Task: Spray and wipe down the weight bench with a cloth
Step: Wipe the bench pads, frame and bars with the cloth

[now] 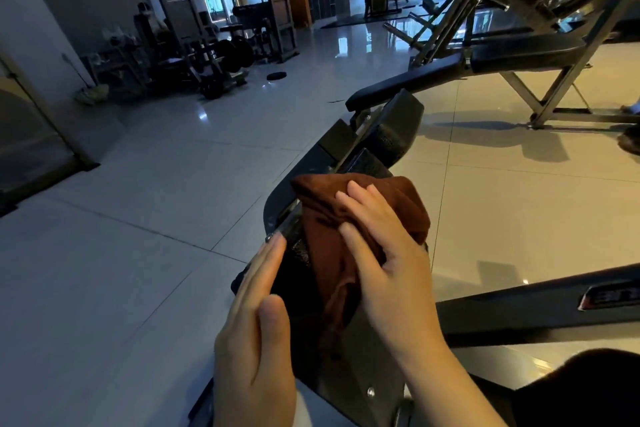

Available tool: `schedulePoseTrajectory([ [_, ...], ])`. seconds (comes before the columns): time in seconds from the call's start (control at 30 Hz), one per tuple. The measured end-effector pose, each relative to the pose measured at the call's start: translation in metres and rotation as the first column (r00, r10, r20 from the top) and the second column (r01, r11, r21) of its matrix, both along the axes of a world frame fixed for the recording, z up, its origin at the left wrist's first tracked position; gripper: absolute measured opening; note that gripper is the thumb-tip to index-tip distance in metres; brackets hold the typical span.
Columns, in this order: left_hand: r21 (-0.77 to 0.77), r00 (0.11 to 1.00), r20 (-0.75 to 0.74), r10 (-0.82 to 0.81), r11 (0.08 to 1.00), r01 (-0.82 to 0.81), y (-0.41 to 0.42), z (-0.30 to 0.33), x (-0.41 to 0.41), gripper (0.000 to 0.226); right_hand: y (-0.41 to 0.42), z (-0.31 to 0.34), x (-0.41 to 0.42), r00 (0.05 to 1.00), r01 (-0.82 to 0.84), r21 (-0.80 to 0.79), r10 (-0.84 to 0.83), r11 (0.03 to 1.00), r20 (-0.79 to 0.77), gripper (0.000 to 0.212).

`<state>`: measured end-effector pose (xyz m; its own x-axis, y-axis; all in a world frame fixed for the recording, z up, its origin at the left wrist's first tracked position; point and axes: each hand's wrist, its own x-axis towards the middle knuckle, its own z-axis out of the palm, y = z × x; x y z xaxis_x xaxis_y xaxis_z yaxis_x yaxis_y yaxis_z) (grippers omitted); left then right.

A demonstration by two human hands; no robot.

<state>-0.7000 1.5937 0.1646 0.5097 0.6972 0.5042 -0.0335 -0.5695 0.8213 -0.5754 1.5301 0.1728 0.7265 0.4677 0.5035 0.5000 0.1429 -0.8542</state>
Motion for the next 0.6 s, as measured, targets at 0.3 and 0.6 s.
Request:
schedulePoseTrajectory([
  [0.3,-0.133,0.996,-0.066,-0.063,0.99,0.053,-0.008,0.015,-0.006,0.04,0.027,0.025,0.089,0.974,0.165,-0.122,-0.181,0.979,-0.135,0.031],
  [0.6,-0.174,0.999,-0.038,0.018,0.984,-0.024,-0.018,0.015,0.001,0.043,-0.015,-0.001,-0.032,0.996,0.034,0.033,-0.031,0.999,-0.079,0.036],
])
